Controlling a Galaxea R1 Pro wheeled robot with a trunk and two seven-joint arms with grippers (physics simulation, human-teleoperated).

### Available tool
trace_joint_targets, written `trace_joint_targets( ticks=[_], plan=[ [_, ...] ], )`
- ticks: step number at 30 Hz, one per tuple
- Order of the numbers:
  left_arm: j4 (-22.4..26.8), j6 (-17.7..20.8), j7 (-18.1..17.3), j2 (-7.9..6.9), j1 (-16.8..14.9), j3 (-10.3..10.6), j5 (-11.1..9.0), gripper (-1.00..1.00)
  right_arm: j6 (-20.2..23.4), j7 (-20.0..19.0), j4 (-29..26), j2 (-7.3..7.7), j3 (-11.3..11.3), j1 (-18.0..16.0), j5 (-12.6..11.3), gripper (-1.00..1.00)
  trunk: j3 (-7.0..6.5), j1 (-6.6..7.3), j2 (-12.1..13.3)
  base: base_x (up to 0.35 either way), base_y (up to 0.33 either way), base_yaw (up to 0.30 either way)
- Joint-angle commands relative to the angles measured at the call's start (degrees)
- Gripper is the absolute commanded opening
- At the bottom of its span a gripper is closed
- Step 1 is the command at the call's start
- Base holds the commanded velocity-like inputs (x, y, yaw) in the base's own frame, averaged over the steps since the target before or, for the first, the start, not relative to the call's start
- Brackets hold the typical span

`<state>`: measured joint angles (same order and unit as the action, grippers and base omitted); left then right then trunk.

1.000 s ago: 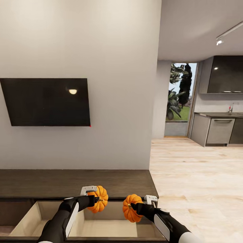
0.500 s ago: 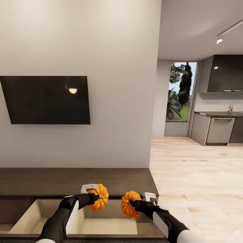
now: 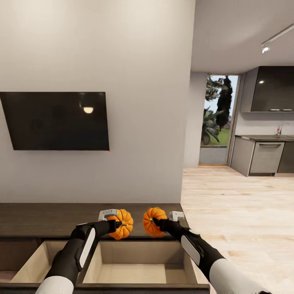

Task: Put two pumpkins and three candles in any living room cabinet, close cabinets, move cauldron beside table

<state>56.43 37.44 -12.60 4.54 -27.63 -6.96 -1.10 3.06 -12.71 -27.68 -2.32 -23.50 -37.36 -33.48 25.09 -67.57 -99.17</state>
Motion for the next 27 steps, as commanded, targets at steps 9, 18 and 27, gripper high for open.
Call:
trace_joint_targets(
  ticks=[9,18,27],
  plan=[
    [0.16,3.26,0.21,0.08,-0.12,-0.24,-1.82,-1.00,1.50,0.80,-3.02,0.04,-0.23,-0.34,-0.44,-1.00,0.07,0.00,-0.04,0.000,0.000,0.000],
    [0.10,3.63,6.69,0.38,-0.14,-0.32,-2.13,-1.00,10.83,2.12,-3.31,0.04,-0.15,-0.50,-0.45,-1.00,1.33,-1.53,-2.84,0.000,0.000,0.000],
    [-0.39,3.55,9.52,0.52,-0.18,-0.23,-2.12,-1.00,16.28,9.15,-3.55,-0.04,-0.23,-0.75,-0.11,-1.00,2.95,-3.51,-6.45,0.000,0.000,0.000]
  ],
)
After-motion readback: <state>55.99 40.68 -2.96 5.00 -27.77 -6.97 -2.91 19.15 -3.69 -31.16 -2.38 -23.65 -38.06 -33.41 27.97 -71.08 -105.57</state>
